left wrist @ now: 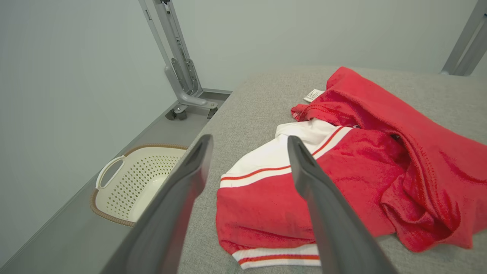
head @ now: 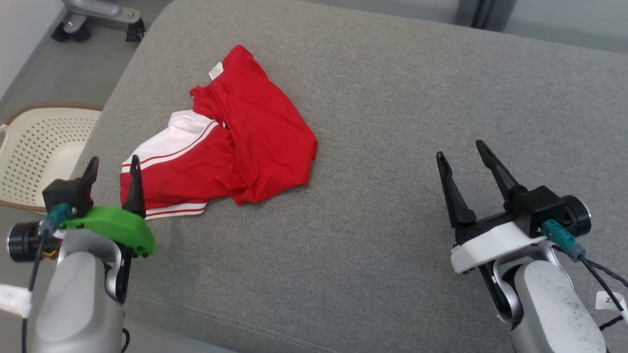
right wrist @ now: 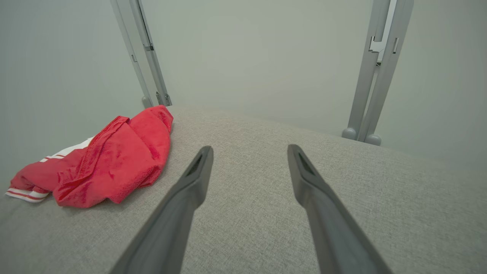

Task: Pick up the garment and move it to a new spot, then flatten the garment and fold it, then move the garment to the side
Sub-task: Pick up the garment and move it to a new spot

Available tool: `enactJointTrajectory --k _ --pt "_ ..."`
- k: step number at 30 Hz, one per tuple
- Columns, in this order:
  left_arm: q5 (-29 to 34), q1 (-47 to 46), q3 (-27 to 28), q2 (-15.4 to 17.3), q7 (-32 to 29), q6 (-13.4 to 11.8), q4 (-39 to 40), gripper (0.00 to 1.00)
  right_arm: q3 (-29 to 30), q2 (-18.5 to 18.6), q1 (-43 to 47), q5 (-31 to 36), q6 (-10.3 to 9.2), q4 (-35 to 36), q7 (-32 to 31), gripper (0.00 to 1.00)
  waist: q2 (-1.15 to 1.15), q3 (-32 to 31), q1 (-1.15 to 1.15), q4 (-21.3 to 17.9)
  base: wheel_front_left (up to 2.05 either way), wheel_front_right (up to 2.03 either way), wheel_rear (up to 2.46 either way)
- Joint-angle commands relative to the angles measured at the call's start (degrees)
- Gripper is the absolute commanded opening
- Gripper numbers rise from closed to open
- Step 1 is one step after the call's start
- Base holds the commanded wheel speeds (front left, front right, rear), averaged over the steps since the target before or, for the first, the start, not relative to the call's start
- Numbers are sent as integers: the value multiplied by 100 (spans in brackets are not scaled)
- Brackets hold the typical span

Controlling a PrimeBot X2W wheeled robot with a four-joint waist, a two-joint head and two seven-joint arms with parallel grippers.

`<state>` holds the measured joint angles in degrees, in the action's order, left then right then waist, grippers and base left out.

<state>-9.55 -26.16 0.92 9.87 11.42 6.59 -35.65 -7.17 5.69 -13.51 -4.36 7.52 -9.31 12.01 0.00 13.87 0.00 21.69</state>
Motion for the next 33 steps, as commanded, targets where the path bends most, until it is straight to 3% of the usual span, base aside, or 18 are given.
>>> enactJointTrajectory --k 1,11,19,21,22,23,27,33 --pt "-58 -343 -77 81 -127 40 -263 100 46 69 -103 42 -5 117 -56 100 0 596 0 -235 0 0 0" --pt "-875 -1785 -761 349 -1305 89 -1969 100 63 275 -159 54 -5 713 -223 100 0 1135 0 -470 0 0 0" --pt "-1444 -2100 -1220 578 -1860 91 -2692 100 100 290 -117 95 -5 830 -250 100 0 1265 0 -601 0 0 0" --pt "-1644 -2031 -1391 508 -2053 91 -2876 100 90 287 -117 103 -5 829 -249 100 0 1272 0 -623 0 0 0" --pt "-1712 -1996 -1451 519 -2046 93 -2887 19 101 282 -115 104 -5 818 -242 100 0 1264 0 -625 0 0 0" --pt "-1733 -1969 -1507 557 -1958 93 -2868 0 108 274 -112 106 -5 802 -232 100 0 1247 0 -627 0 0 0" --pt "-1816 -1906 -1650 790 -1438 80 -2822 0 66 234 -87 96 -5 684 -175 100 0 1088 0 -646 0 0 0" --pt "-1659 -2068 -1695 981 -126 64 -2758 0 5 124 -5 18 -5 391 -16 100 0 589 0 -696 0 0 0"
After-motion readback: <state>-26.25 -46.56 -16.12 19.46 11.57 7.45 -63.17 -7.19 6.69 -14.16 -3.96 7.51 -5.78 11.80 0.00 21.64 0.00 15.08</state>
